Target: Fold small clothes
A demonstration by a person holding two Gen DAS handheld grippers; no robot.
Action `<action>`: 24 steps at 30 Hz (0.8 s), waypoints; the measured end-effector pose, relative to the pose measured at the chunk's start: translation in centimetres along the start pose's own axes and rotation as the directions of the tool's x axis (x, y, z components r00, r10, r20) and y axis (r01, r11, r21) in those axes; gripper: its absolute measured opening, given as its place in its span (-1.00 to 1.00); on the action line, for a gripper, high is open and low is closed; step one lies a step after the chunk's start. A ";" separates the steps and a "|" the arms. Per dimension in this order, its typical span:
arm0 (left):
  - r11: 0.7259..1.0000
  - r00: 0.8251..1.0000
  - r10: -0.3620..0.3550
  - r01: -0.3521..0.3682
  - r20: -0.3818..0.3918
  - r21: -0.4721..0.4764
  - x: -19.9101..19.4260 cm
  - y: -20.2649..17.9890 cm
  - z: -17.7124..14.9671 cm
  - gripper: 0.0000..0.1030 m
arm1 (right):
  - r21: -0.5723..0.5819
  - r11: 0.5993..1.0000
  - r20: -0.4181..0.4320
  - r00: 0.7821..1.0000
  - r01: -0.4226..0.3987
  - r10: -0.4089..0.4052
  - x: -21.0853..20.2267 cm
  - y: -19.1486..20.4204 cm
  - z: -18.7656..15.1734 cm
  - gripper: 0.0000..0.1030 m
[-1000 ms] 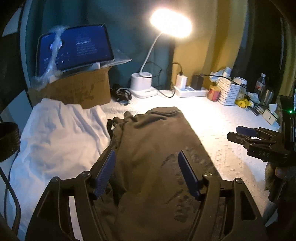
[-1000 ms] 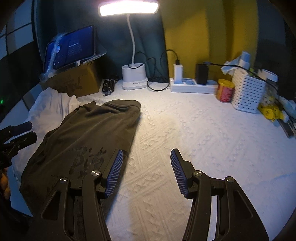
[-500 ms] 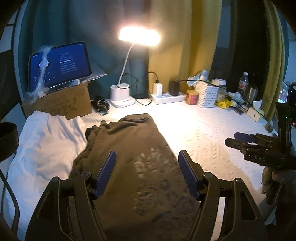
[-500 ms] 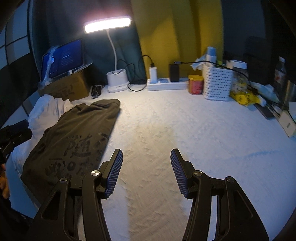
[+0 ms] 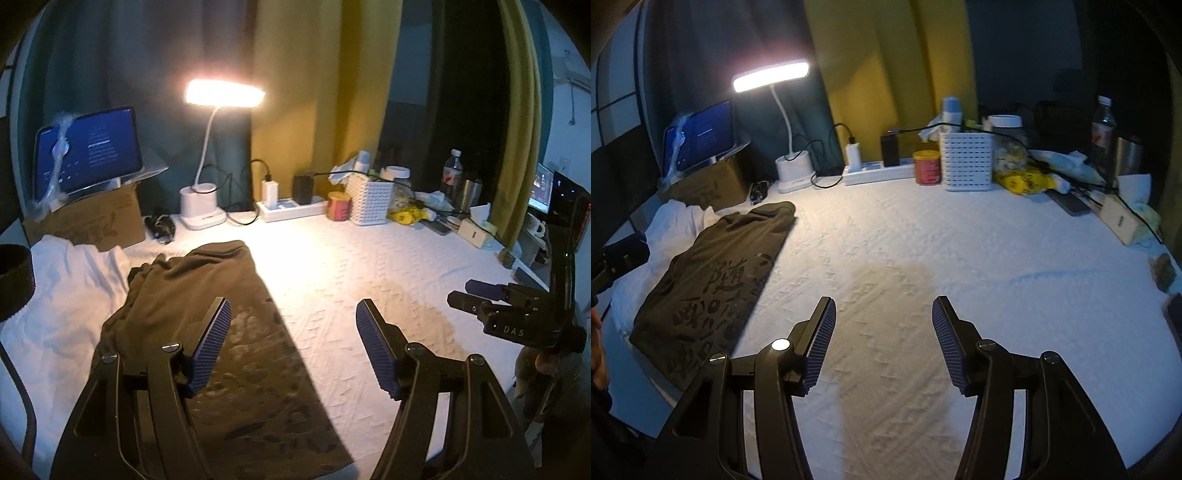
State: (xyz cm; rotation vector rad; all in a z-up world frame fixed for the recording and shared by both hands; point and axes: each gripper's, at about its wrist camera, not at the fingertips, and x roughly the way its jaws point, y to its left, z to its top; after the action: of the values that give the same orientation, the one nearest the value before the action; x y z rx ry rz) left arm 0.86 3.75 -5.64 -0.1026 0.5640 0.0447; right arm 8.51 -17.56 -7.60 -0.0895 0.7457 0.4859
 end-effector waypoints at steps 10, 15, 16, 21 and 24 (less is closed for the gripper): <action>0.999 0.997 0.016 -0.019 0.078 0.043 -1.1 -2.6 1.0 0.74 | 0.020 0.998 0.054 0.997 0.051 -0.052 -4.1 -2.9 -0.1 0.57; 0.998 0.994 0.027 -0.033 0.110 0.056 -1.9 -3.7 1.9 0.95 | 0.031 0.996 0.108 0.990 0.088 -0.091 -7.0 -4.2 0.7 0.57; 0.998 0.993 0.026 -0.033 0.118 0.058 -2.0 -3.7 2.0 0.98 | 0.031 0.995 0.117 0.989 0.092 -0.095 -7.4 -4.4 0.8 0.57; 0.994 0.992 0.022 -0.035 0.124 0.104 -2.1 -4.9 2.7 0.98 | 0.028 0.992 0.172 0.977 0.126 -0.129 -10.3 -4.9 1.8 0.57; 0.992 0.989 0.009 -0.028 0.151 0.123 -2.8 -5.7 3.1 0.98 | 0.031 0.989 0.196 0.969 0.147 -0.150 -11.6 -5.1 2.3 0.57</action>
State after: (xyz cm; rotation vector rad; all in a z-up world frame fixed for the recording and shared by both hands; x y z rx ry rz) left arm 0.52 -1.66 -1.07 0.0279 0.4163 0.0349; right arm 4.94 -26.10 1.40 -0.0803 0.5433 0.3397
